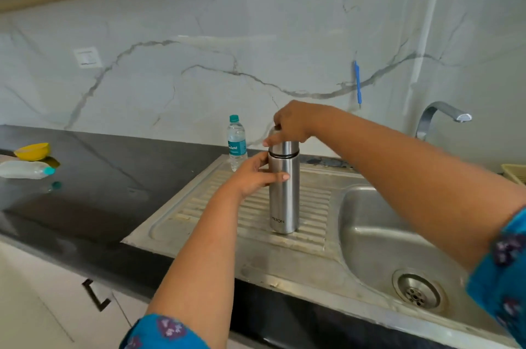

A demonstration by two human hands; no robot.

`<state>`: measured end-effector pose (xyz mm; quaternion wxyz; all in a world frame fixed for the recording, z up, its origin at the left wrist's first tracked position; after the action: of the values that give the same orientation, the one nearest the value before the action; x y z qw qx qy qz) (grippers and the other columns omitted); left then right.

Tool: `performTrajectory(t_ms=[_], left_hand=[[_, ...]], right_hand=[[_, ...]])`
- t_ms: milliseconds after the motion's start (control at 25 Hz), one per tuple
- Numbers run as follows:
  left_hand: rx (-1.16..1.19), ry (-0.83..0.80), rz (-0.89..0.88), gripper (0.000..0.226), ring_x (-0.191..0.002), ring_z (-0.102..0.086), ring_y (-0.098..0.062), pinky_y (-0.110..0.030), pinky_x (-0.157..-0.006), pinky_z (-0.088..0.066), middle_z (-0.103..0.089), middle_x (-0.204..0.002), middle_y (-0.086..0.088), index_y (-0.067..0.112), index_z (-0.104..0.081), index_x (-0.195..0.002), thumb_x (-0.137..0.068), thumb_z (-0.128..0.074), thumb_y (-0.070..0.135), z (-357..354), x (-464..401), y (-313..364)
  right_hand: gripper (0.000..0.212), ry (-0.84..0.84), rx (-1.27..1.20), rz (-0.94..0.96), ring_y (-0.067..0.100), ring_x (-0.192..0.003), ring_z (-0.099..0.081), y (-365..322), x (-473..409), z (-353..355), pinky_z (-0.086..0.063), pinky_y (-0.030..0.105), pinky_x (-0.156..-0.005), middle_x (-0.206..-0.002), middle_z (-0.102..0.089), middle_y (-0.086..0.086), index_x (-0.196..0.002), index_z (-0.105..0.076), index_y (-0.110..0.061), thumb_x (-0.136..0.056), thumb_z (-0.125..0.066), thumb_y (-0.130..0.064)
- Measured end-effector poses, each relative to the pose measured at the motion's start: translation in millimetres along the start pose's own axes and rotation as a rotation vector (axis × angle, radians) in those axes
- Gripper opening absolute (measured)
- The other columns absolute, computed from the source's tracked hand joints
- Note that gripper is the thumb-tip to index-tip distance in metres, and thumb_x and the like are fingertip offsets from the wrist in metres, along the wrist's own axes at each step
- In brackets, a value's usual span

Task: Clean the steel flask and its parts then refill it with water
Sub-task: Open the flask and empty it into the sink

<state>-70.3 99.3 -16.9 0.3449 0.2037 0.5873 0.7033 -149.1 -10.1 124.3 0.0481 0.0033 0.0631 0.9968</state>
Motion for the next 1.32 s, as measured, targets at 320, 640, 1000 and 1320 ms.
performTrajectory(t_ms=[320, 640, 1000, 1320], left_hand=[[0.022, -0.025, 0.042, 0.094, -0.122, -0.058, -0.017, -0.041, -0.1, -0.052, -0.061, -0.134, 0.002, 0.019, -0.051, -0.139, -0.056, -0.093, 0.033, -0.1, 3.2, 3.2], [-0.009, -0.029, 0.027, 0.094, -0.123, -0.057, -0.016, -0.041, -0.1, -0.052, -0.059, -0.135, 0.004, 0.022, -0.051, -0.139, -0.056, -0.093, 0.036, 4.3, -3.5, -2.4], [0.016, -0.015, -0.028, 0.073, -0.121, -0.059, -0.017, -0.04, -0.098, -0.053, -0.063, -0.13, 0.004, 0.019, -0.055, -0.133, -0.068, -0.089, 0.022, 2.1, -3.2, -7.1], [0.035, -0.015, -0.048, 0.07, -0.118, -0.061, -0.017, -0.038, -0.094, -0.055, -0.065, -0.128, 0.006, 0.022, -0.056, -0.131, -0.069, -0.088, 0.023, 2.6, -3.1, -8.4]], right_hand=[[0.073, 0.046, -0.013, -0.035, 0.027, -0.131, -0.043, -6.2, 10.7, 17.4, -0.033, 0.041, -0.107, -0.14, -0.05, 0.008, -0.137, -0.051, -0.02, -0.085, -0.048, -0.07], [0.062, -0.184, -0.408, 0.038, 0.029, -0.134, -0.037, 5.2, 12.3, 22.3, -0.037, 0.046, -0.109, -0.146, -0.038, 0.007, -0.137, -0.05, -0.033, -0.084, -0.068, -0.006], [0.048, -0.107, -0.215, -0.046, 0.017, -0.083, -0.063, 5.1, 2.6, 14.6, -0.049, 0.023, -0.069, -0.119, -0.056, 0.005, -0.124, -0.057, -0.018, -0.083, -0.073, -0.037], [0.077, -0.052, -0.19, -0.08, 0.018, -0.091, -0.067, 7.0, -1.5, 8.4, -0.055, 0.028, -0.075, -0.131, -0.052, 0.006, -0.13, -0.052, -0.022, -0.069, -0.072, -0.065]])
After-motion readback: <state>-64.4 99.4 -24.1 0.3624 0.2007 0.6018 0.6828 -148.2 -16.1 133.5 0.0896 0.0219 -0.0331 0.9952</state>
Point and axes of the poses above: each hand's wrist, its own x-axis away from the middle knuckle, its own z-axis out of the back of the hand, y = z × x, the point moved 2 cm from there along -x, towards the middle knuckle
